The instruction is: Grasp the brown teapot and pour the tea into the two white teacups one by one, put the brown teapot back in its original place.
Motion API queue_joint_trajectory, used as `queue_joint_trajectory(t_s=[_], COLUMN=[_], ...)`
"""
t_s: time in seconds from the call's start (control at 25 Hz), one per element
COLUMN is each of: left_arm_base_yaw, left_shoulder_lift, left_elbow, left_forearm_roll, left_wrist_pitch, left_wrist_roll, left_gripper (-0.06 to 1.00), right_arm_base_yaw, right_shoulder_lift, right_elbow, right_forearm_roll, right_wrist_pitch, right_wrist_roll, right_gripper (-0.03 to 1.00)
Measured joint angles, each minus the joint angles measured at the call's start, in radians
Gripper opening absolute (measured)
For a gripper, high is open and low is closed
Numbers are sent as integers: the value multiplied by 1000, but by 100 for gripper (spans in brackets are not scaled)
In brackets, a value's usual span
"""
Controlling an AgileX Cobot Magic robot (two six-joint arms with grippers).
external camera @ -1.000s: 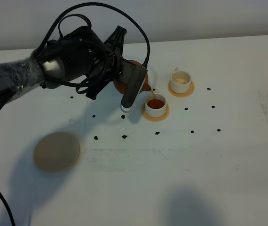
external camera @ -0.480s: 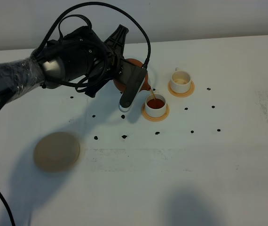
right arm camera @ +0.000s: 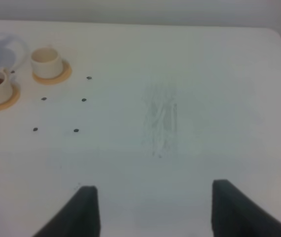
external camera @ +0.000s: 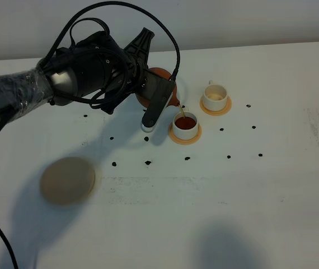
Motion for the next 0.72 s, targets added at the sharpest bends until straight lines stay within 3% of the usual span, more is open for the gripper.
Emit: queue_joint_trajectory(t_s=[0.72], left_arm_base_yaw=[0], left_shoulder_lift=[0], left_elbow=[0], left_forearm_roll=[6], left_wrist_pitch=[-3], left_wrist_roll=[26], left_gripper=[12], right_arm_base_yaw=[0], right_shoulder_lift=[0], right_elbow=[0], right_forearm_roll=[0], right_wrist_pitch=[0], right_wrist_roll=[-1], right_gripper=[48])
